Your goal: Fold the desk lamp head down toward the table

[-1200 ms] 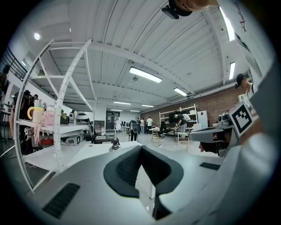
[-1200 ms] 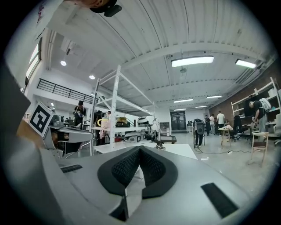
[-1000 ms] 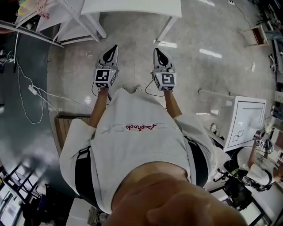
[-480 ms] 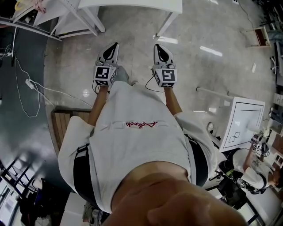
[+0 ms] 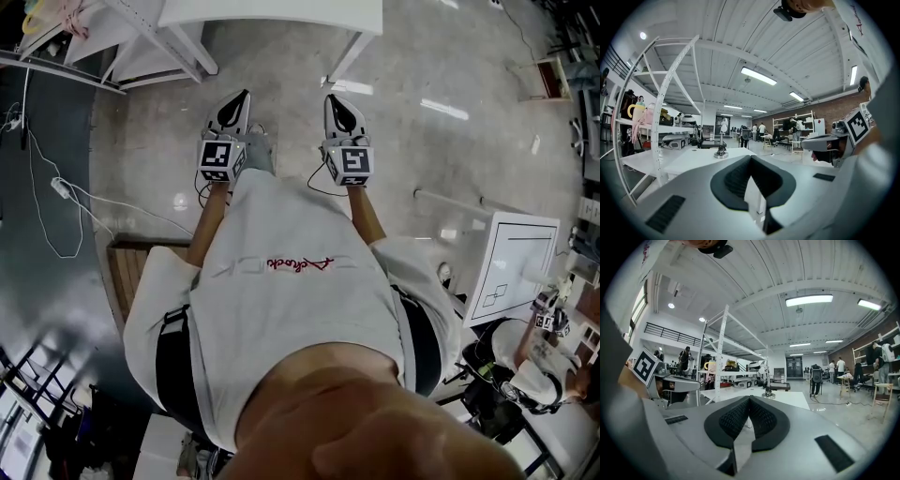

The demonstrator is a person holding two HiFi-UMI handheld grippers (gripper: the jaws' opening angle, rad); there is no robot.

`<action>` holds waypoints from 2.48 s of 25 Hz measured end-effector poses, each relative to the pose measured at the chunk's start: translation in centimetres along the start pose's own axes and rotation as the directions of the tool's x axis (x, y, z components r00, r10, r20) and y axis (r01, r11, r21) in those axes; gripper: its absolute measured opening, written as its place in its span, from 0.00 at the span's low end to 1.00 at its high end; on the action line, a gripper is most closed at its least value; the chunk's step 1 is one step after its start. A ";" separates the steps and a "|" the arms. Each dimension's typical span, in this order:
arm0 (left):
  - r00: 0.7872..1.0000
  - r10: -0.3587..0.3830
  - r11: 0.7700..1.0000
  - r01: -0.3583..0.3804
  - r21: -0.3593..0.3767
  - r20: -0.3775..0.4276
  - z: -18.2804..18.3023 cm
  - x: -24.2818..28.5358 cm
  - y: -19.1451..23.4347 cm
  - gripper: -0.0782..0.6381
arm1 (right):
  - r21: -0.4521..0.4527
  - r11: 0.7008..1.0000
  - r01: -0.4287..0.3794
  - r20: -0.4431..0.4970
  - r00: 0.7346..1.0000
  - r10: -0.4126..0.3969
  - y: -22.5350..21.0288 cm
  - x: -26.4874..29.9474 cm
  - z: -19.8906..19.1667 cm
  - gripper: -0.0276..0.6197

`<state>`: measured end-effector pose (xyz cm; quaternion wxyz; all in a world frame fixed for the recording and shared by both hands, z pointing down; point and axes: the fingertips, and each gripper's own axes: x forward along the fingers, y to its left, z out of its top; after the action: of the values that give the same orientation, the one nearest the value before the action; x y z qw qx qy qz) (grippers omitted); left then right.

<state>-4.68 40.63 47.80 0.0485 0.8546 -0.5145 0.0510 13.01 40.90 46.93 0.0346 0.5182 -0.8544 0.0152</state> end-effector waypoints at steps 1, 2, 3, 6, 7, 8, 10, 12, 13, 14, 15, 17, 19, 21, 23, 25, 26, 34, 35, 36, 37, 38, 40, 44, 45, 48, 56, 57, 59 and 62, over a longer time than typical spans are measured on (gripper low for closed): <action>1.000 0.000 1.000 0.000 -0.001 0.003 -0.1 0.4 0.2 0.14 | -0.003 1.000 0.000 0.001 1.000 0.000 -0.2 0.3 -0.2 0.07; 1.000 -0.001 1.000 0.001 -0.003 0.006 -0.3 0.8 0.4 0.14 | -0.007 1.000 -0.001 0.002 1.000 0.001 -0.3 0.7 -0.4 0.07; 1.000 -0.001 1.000 0.001 -0.005 0.009 -0.4 1.3 0.7 0.14 | -0.011 1.000 0.000 0.002 1.000 0.000 -0.5 1.2 -0.6 0.07; 1.000 -0.002 1.000 0.003 -0.017 0.014 -1.0 2.9 2.0 0.14 | -0.020 1.000 0.006 -0.006 1.000 -0.006 -1.0 2.9 -1.0 0.07; 1.000 -0.004 1.000 0.005 -0.018 0.015 -1.2 3.6 2.5 0.14 | -0.023 1.000 0.006 -0.005 1.000 -0.006 -1.1 3.5 -1.1 0.07; 1.000 -0.007 1.000 0.007 -0.019 0.017 -1.4 4.3 2.9 0.14 | -0.026 1.000 0.006 -0.003 1.000 -0.006 -1.3 4.2 -1.2 0.07; 1.000 -0.011 1.000 0.012 -0.022 0.022 -1.6 5.9 3.8 0.14 | -0.033 0.999 0.005 -0.002 1.000 -0.005 -1.8 5.7 -1.5 0.07; 1.000 -0.015 1.000 0.016 -0.024 0.025 -1.6 7.6 4.8 0.14 | -0.037 0.999 0.007 -0.004 1.000 -0.007 -2.4 7.4 -1.7 0.07; 0.999 -0.017 1.000 0.017 -0.024 0.028 -1.5 8.5 5.3 0.14 | -0.037 0.999 0.006 -0.005 1.000 -0.007 -2.7 8.3 -1.6 0.07; 0.999 -0.017 1.000 0.018 -0.024 0.029 -1.3 9.3 5.9 0.14 | -0.037 0.999 0.006 -0.005 1.000 -0.006 -3.0 9.1 -1.6 0.07; 0.999 -0.018 1.000 0.018 -0.024 0.029 -1.2 10.1 6.4 0.14 | -0.036 0.999 0.006 -0.005 1.000 -0.006 -3.3 10.0 -1.5 0.07; 0.999 -0.023 0.999 0.023 -0.028 0.023 -1.0 11.6 7.4 0.14 | -0.034 0.999 0.008 -0.006 1.000 -0.008 -3.8 11.7 -1.3 0.07; 0.999 -0.030 0.999 0.030 -0.026 0.015 -0.9 13.1 8.8 0.14 | -0.032 0.999 0.012 -0.006 1.000 -0.012 -4.1 13.8 -1.1 0.07; 0.999 -0.036 0.999 0.036 -0.029 0.004 -0.9 14.5 10.3 0.14 | -0.030 0.999 0.014 -0.013 1.000 -0.015 -4.4 15.9 -1.0 0.07; 0.999 -0.042 0.999 0.042 -0.034 -0.006 -0.9 15.9 11.6 0.14 | -0.028 0.999 0.016 -0.021 1.000 -0.016 -4.8 17.9 -0.9 0.07; 0.999 -0.048 0.998 0.047 -0.036 -0.014 -0.6 17.7 12.9 0.14 | -0.028 0.999 0.020 -0.024 0.999 -0.021 -5.5 19.7 -0.5 0.07; 0.999 -0.051 0.998 0.051 -0.039 -0.016 -0.3 18.7 13.5 0.14 | -0.029 0.999 0.025 -0.026 0.999 -0.025 -6.0 20.6 -0.3 0.07; 0.996 -0.091 0.995 0.090 -0.052 -0.014 1.9 27.3 18.8 0.14 | -0.039 0.997 0.071 -0.039 0.997 -0.073 -9.8 28.6 1.5 0.07; 0.995 -0.095 0.994 0.094 -0.054 -0.012 2.2 28.4 19.5 0.14 | -0.039 0.996 0.078 -0.041 0.996 -0.080 -10.4 29.7 1.6 0.07; 0.995 -0.099 0.994 0.098 -0.054 -0.011 2.4 29.4 20.2 0.14 | -0.038 0.996 0.085 -0.042 0.995 -0.087 -10.9 30.9 1.7 0.07; 0.995 -0.103 0.993 0.102 -0.053 -0.012 2.6 30.4 21.0 0.14 | -0.037 0.995 0.091 -0.042 0.995 -0.093 -11.3 32.0 1.8 0.07; 0.994 -0.107 0.993 0.106 -0.053 -0.014 2.7 31.3 21.8 0.14 | -0.037 0.995 0.096 -0.042 0.994 -0.098 -11.7 33.2 1.9 0.07; 0.993 -0.113 0.992 0.112 -0.054 -0.019 3.0 33.1 23.3 0.14 | -0.038 0.994 0.104 -0.044 0.993 -0.106 -12.5 35.5 2.1 0.07; 0.990 -0.136 0.989 0.134 -0.057 -0.026 4.1 36.5 25.7 0.14 | -0.034 0.991 0.130 -0.049 0.990 -0.131 -14.3 39.4 2.8 0.07; 0.989 -0.143 0.988 0.141 -0.055 -0.029 4.4 37.2 26.2 0.14 | -0.034 0.990 0.140 -0.048 0.989 -0.141 -14.7 40.1 3.0 0.07; 0.985 -0.171 0.985 0.169 -0.045 -0.037 5.2 39.3 27.4 0.14 | -0.033 0.984 0.173 -0.036 0.984 -0.174 -15.8 41.8 3.6 0.07; 0.974 -0.216 0.976 0.217 0.001 -0.061 5.7 43.1 28.0 0.14 | -0.006 0.979 0.203 -0.028 0.979 -0.203 -17.7 43.1 3.8 0.07; 0.974 -0.218 0.976 0.219 0.007 -0.064 5.6 43.4 28.1 0.14 | -0.007 0.981 0.195 -0.028 0.980 -0.195 -17.7 43.4 3.7 0.07; 0.972 -0.223 0.974 0.225 0.021 -0.072 5.5 44.0 28.1 0.14 | -0.010 0.985 0.170 -0.027 0.985 -0.171 -18.0 43.8 3.7 0.07; 0.971 -0.220 0.974 0.224 0.039 -0.093 5.1 44.6 28.0 0.14 | -0.015 0.991 0.136 -0.036 0.990 -0.137 -18.5 44.2 3.4 0.07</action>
<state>-8.52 -12.08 49.70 0.0554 0.9047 -0.4115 0.0953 8.87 -6.98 46.63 0.0543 0.5749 -0.8163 0.0171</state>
